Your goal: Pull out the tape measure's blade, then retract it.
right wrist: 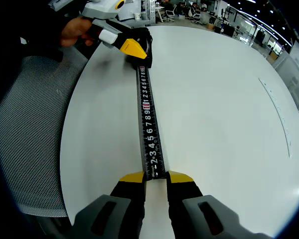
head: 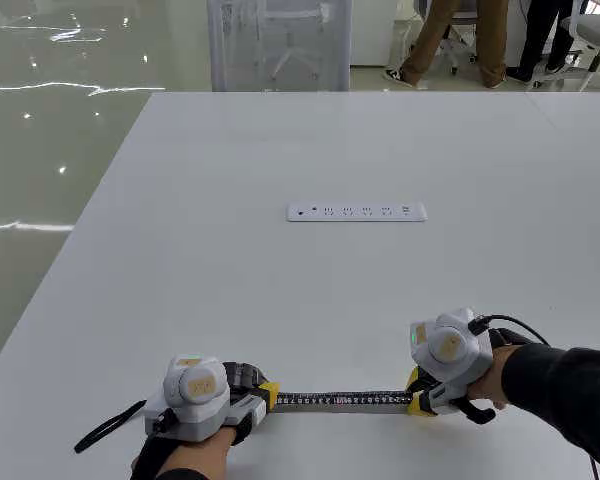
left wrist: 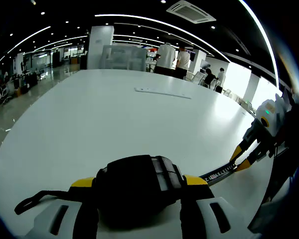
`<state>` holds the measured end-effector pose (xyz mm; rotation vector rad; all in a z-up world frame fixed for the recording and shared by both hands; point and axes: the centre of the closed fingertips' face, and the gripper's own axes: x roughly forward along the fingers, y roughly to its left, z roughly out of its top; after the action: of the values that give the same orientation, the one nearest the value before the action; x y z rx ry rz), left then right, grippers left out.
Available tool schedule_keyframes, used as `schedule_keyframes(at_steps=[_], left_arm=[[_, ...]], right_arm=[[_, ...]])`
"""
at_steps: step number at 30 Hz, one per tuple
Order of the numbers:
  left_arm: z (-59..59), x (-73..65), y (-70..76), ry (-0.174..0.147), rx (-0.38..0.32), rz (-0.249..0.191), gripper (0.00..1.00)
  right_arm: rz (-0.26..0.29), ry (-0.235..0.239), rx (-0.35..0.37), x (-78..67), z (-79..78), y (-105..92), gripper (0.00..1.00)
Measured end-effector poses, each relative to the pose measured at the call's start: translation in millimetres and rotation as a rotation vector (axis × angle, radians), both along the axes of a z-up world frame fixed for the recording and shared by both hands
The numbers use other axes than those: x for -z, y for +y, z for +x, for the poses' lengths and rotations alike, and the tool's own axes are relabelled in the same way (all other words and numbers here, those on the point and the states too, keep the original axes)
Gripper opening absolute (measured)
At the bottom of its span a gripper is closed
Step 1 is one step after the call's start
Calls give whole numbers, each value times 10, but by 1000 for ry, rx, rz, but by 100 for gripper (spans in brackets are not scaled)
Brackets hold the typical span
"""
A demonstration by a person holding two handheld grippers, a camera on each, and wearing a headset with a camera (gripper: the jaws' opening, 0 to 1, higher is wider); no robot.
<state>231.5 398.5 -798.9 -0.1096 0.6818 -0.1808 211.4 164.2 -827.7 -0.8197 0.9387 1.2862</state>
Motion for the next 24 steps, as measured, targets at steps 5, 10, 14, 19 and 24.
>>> schedule_keyframes(at_steps=[5,10,14,19,24], left_arm=[[1,5,3,5,-3,-9,63],[2,7,0,5,-1,-6,63],[3,7,-2,7,0,-6,63],[6,10,1,7,0,-9,63],[10,11,0,5,0,-11,63]], right_arm=[[8,0,4,3,4,55,13],[17,1,0,4,6,110,13],[20,-2,-5,3,-1,153,13],[27,-2,9,4,3,193,13],[28,-11,0,0,-2,226,13]])
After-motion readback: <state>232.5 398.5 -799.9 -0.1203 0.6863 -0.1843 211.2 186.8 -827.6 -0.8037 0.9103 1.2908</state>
